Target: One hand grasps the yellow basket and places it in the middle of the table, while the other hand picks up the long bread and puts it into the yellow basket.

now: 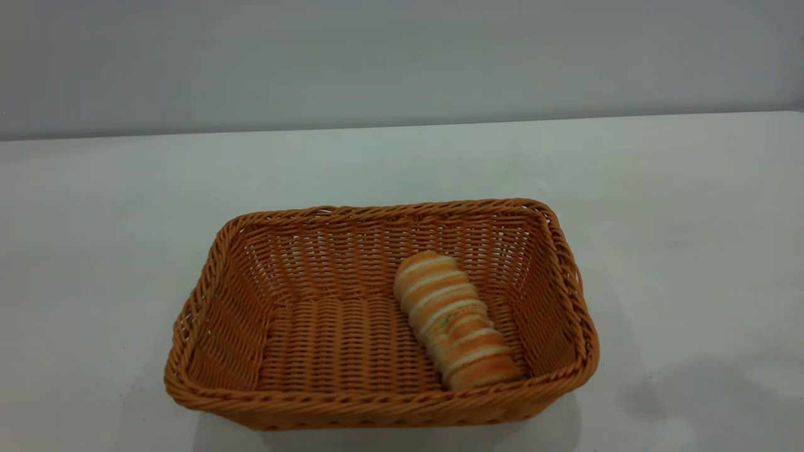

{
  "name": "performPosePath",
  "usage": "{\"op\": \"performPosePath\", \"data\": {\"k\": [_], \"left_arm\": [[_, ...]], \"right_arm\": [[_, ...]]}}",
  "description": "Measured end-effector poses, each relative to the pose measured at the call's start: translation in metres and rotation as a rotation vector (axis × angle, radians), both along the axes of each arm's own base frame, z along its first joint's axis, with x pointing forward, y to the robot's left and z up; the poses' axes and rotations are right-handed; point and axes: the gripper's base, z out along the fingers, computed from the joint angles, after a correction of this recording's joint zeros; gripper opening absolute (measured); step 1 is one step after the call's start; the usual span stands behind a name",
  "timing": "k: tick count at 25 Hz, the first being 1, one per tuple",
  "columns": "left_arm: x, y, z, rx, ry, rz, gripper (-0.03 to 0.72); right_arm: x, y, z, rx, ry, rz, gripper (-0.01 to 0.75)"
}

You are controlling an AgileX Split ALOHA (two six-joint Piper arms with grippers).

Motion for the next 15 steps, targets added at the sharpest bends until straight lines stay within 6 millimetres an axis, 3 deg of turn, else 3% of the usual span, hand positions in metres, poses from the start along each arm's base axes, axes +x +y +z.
{"op": "performPosePath", "data": {"k": [5,15], "left_arm": [[-0.031,0.006,-0.008,0.004,0.008,0.005,0.536],[-0.083,0.015,-0.045,-0.024,-0.013,0.026,0.536]], "right_arm": [[-0.052,-0.028,0.012,0.035,-0.057,-0.031,0.277],[-0.153,-0.082,0.026,0.126,-0.246,-0.073,0.277]]}}
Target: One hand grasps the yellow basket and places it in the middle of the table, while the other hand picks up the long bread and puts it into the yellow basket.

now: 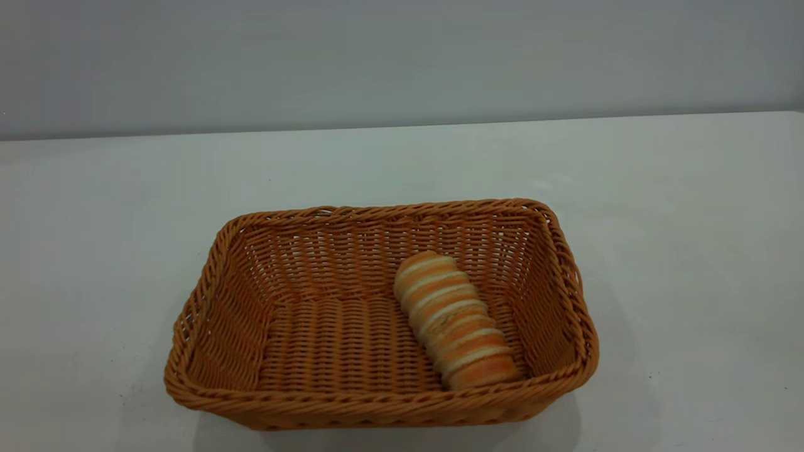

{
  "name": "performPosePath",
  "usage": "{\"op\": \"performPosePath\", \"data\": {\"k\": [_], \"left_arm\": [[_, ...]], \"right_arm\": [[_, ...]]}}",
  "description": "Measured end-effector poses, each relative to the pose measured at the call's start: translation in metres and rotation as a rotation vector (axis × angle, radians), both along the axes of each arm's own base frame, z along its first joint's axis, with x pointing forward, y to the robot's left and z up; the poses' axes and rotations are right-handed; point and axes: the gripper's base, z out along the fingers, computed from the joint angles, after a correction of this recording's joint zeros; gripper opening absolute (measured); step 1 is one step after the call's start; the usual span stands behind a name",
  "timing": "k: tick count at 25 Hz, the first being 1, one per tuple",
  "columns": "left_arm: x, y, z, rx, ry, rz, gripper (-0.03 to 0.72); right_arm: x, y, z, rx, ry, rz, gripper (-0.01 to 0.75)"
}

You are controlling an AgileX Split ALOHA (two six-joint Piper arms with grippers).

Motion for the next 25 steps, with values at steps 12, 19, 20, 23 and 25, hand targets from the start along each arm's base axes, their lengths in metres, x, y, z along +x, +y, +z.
{"op": "performPosePath", "data": {"k": [12,19,20,23,25], "left_arm": [[-0.039,0.008,-0.023,-0.021,-0.156,0.004,0.536],[-0.042,0.012,-0.025,0.002,-0.179,0.032,0.536],[-0.042,0.012,-0.025,0.003,-0.180,0.032,0.536],[-0.042,0.012,-0.025,0.003,-0.177,0.032,0.536],[-0.040,0.011,-0.028,0.005,-0.167,0.032,0.536]], "right_arm": [[-0.065,-0.034,-0.010,0.090,-0.158,-0.017,0.277],[-0.068,-0.028,-0.031,0.134,-0.126,0.033,0.277],[-0.066,-0.026,-0.036,0.129,-0.104,0.040,0.277],[-0.060,-0.020,-0.054,0.118,-0.032,0.065,0.277],[-0.059,-0.018,-0.056,0.125,-0.027,0.076,0.277]]}}
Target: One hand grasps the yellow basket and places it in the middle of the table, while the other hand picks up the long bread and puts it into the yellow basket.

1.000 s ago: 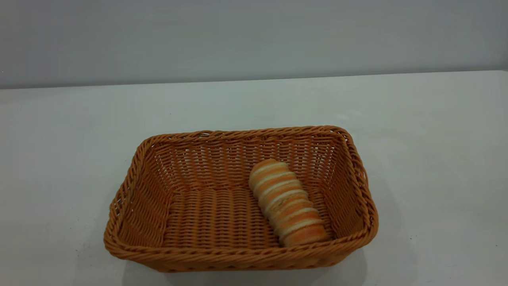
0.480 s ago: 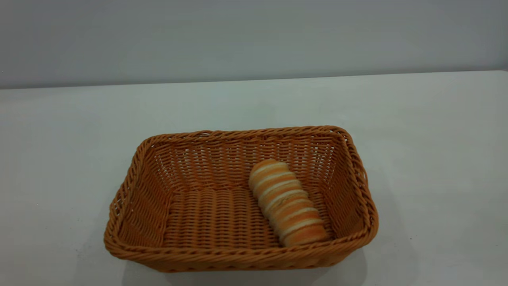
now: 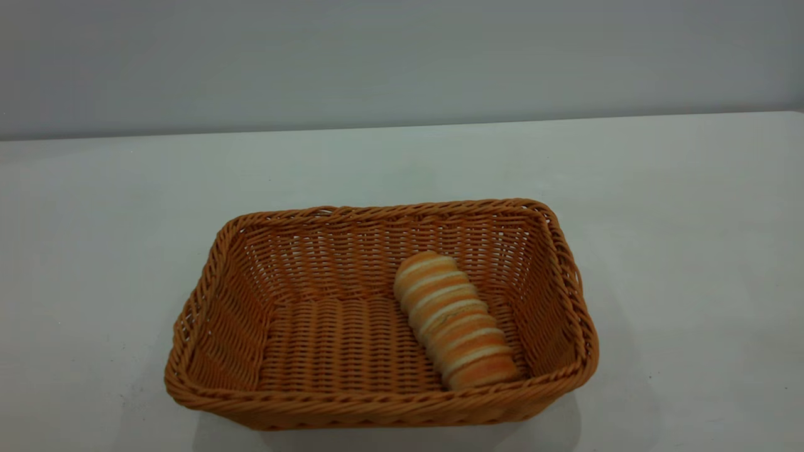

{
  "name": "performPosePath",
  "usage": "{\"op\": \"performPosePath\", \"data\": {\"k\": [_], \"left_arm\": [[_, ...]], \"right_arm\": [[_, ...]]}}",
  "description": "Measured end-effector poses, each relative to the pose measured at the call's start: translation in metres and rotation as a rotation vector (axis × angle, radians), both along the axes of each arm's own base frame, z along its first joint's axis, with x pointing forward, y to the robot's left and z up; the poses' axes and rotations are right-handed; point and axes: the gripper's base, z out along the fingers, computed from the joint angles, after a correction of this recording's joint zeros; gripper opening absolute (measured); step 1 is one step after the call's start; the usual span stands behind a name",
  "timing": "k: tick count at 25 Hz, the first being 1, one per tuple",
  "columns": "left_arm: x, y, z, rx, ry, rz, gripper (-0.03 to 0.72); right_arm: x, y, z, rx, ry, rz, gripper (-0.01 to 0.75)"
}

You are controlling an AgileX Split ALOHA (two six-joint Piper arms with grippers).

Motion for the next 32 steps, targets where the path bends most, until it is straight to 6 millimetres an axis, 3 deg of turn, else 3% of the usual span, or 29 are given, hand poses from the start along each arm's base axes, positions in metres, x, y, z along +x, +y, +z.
{"op": "performPosePath", "data": {"k": [6,32], "left_arm": [[0.009,-0.002,-0.019,0.013,0.074,0.000,0.536],[0.016,-0.003,-0.030,-0.001,0.101,0.013,0.534]], "right_arm": [[0.003,0.004,-0.001,0.016,-0.020,0.023,0.277],[0.004,0.010,-0.004,0.024,-0.032,0.091,0.277]]}}
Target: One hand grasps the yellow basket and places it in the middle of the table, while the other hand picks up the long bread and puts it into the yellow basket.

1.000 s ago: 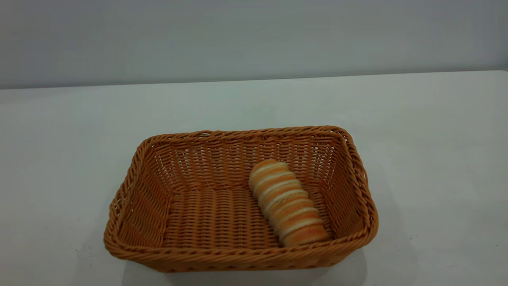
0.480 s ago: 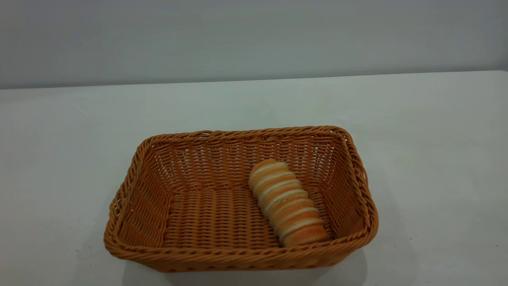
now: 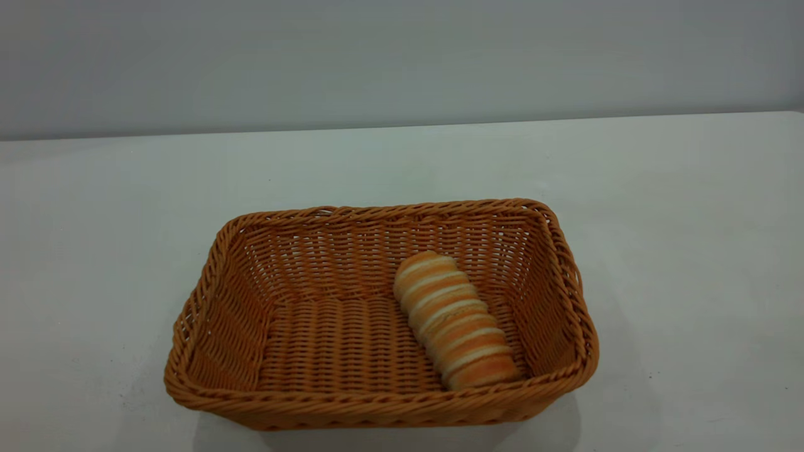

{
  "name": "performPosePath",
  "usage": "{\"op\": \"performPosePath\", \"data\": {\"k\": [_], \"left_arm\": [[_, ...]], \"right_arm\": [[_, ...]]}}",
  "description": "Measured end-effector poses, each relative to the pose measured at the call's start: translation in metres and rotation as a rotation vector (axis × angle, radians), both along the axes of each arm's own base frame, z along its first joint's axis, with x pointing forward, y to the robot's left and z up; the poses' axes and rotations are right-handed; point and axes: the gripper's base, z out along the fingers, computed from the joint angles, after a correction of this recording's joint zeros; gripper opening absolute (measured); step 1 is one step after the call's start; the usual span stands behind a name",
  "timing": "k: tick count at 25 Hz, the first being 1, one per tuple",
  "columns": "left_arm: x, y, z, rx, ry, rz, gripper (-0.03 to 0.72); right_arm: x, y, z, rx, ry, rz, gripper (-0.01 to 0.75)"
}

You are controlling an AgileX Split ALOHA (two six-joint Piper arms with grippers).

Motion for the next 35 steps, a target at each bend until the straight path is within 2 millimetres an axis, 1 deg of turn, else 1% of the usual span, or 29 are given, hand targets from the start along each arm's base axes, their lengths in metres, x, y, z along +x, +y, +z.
{"op": "performPosePath", "data": {"k": [15,18,21,28,31,35], "left_arm": [[0.0000,0.0000,0.0000,-0.001,0.000,0.000,0.534],[0.0001,0.0000,0.0001,-0.001,-0.001,0.000,0.534],[0.0001,-0.0001,0.0001,-0.001,-0.001,0.007,0.534],[0.0001,-0.0020,0.0001,-0.001,-0.002,0.113,0.534],[0.0001,-0.0029,0.0001,-0.001,-0.002,0.163,0.534],[0.0002,-0.0035,0.0001,-0.001,-0.002,0.199,0.534]], "right_arm": [[0.0000,0.0000,0.0000,0.000,0.000,-0.004,0.277],[-0.0006,0.0004,0.0000,0.000,0.000,-0.064,0.277],[-0.0015,0.0012,0.0000,0.000,0.000,-0.172,0.277],[-0.0031,0.0028,0.0000,0.000,0.000,-0.376,0.277],[-0.0034,0.0033,0.0000,0.000,0.000,-0.428,0.277],[-0.0035,0.0035,0.0000,0.001,0.000,-0.441,0.277]]}}
